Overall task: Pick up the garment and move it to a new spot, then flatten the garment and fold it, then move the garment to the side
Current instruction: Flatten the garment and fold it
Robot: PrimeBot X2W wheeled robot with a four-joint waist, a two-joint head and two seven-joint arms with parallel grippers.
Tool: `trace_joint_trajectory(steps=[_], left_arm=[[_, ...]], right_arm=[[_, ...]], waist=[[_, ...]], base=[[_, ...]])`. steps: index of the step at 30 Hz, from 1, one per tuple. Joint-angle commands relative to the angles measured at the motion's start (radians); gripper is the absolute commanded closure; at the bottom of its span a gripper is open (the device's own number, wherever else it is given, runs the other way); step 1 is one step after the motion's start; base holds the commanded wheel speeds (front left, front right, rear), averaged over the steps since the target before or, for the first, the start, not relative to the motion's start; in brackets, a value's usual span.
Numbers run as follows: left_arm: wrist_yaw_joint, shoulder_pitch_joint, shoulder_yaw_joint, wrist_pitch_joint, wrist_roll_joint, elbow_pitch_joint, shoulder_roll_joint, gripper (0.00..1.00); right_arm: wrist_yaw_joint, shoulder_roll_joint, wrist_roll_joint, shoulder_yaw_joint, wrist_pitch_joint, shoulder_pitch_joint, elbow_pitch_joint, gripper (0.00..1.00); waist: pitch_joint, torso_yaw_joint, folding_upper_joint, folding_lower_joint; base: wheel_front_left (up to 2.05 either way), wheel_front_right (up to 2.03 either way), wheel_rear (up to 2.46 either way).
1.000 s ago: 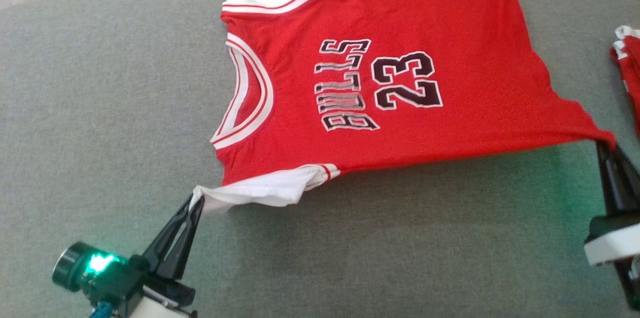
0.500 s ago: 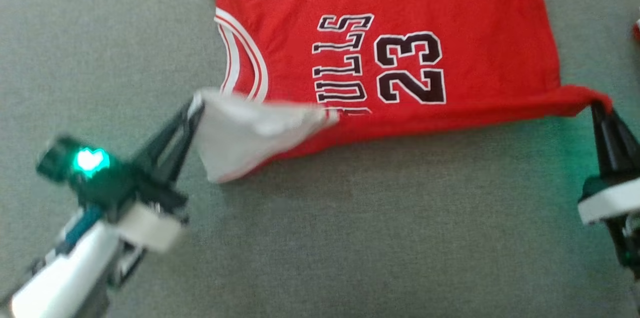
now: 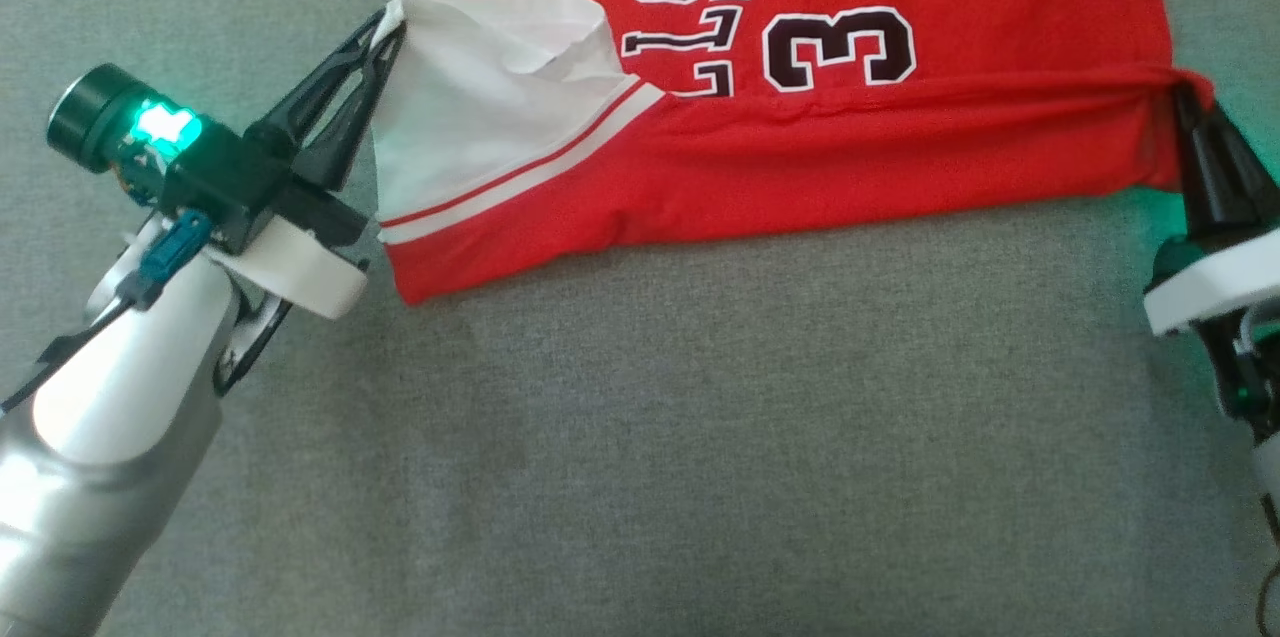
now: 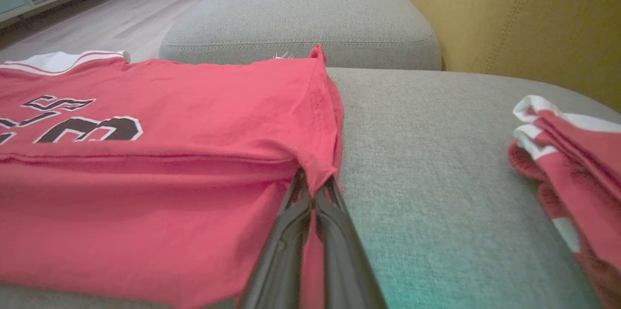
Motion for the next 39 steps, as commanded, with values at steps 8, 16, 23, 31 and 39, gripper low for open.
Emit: trace_joint_trajectory(steps=[8, 16, 23, 31, 39], left_arm=[[0.067, 0.005, 0.077, -0.034, -0.017, 0.025, -0.029, 0.00], [0.131, 0.193, 0.112, -0.038, -0.129, 0.009, -0.135, 0.00], [0.192, 0.314, 0.160, 0.025, -0.261, 0.043, -0.205, 0.00], [0.202, 0.360, 0.156, 0.134, -0.330, 0.055, -0.224, 0.00], [0.188, 0.366, 0.133, 0.193, -0.339, 0.004, -0.204, 1.00]], right_arm=[[-0.001, -0.006, 0.026, 0.025, -0.072, -0.078, 0.024, 0.00], [-0.001, 0.005, 0.026, 0.019, -0.092, -0.048, 0.042, 0.00], [-0.001, 0.025, 0.024, 0.006, -0.094, -0.018, 0.034, 0.00], [-0.001, 0.037, 0.023, 0.001, -0.094, -0.003, 0.043, 0.00], [-0.001, 0.050, 0.065, 0.025, -0.094, 0.003, 0.111, 0.00]], waist=[[0.006, 0.000, 0.0000, -0.0002], [-0.022, 0.009, 0.0000, -0.0002], [-0.035, -0.008, 0.0000, -0.0002], [-0.038, -0.016, 0.0000, -0.0002], [-0.047, 0.000, 0.0000, -0.0002]], base=[[0.00, 0.00, 0.00], [0.00, 0.00, 0.00], [0.00, 0.00, 0.00], [0.00, 0.00, 0.00], [0.00, 0.00, 0.00]])
